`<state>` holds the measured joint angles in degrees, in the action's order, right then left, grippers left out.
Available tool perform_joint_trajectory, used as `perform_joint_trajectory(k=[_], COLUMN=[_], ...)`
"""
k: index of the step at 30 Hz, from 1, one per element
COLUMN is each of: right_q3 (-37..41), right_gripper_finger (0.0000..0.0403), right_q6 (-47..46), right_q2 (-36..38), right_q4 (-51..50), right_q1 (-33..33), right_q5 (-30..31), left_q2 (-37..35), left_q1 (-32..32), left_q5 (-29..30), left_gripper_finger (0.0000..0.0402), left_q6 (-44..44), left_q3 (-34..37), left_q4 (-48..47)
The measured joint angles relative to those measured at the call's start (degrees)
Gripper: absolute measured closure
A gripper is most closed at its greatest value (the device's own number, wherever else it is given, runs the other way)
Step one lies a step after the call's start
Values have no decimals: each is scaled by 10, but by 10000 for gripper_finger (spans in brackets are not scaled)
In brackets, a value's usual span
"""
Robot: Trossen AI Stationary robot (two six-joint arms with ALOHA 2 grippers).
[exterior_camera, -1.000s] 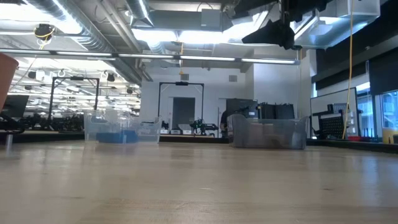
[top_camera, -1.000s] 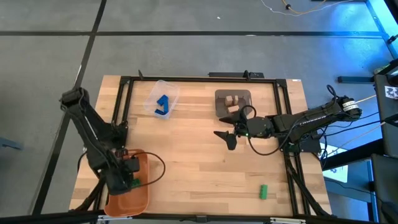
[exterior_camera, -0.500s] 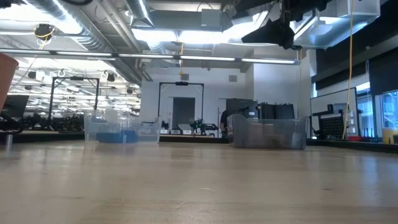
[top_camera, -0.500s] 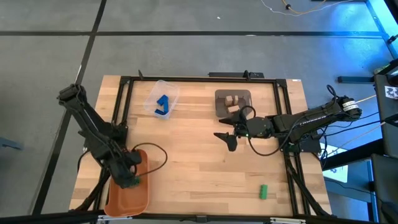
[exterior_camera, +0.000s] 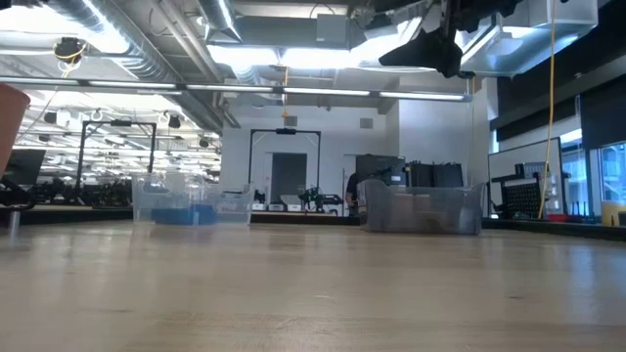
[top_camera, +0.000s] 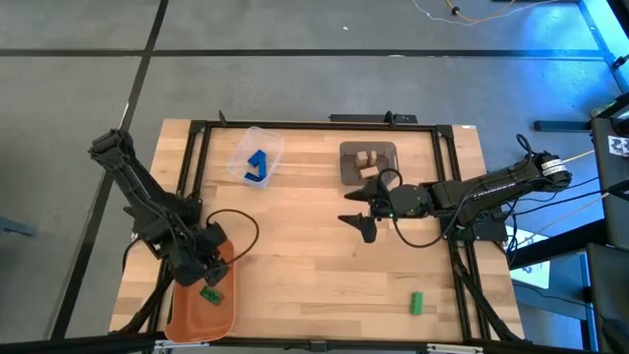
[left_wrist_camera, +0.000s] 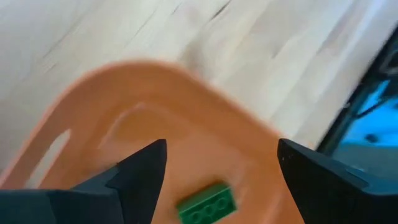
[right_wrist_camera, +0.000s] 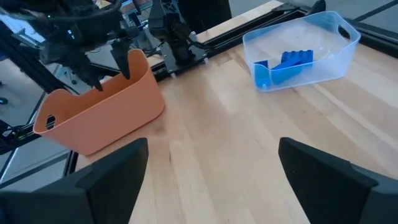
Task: Sort & place blocks by color
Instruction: Put the green game piece into the orange bin
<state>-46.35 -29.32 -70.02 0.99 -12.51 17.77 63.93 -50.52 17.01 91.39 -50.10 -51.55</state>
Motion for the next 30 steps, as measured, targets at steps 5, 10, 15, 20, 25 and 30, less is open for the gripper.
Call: perform_joint_trajectory(k=[5,10,15,20,25,30], right_q3=[0,0,0,0,0,0], right_gripper_finger=[43,43,43,43,43,43], right_q6=[-1,-12,-61,-128,-163,-227], right_q2=[3,30,59,62,62,61], right_q4=[3,4,1,-3,-24,-34], right_q1=[0,0,0,-7,-36,-73], right_q5=[-29,-55,-152,-296,-326,-313], left_q2=[-20,-31,-29,-27,-26,-27], left_q1=[2,30,120,205,274,315], left_q5=[104,216,267,248,185,170], left_gripper_finger=[105,105,114,128,136,136], left_q6=[-30,-144,-349,-530,-591,-614], left_q3=[-51,-129,-139,-82,15,76], left_q4=[24,26,164,383,589,708])
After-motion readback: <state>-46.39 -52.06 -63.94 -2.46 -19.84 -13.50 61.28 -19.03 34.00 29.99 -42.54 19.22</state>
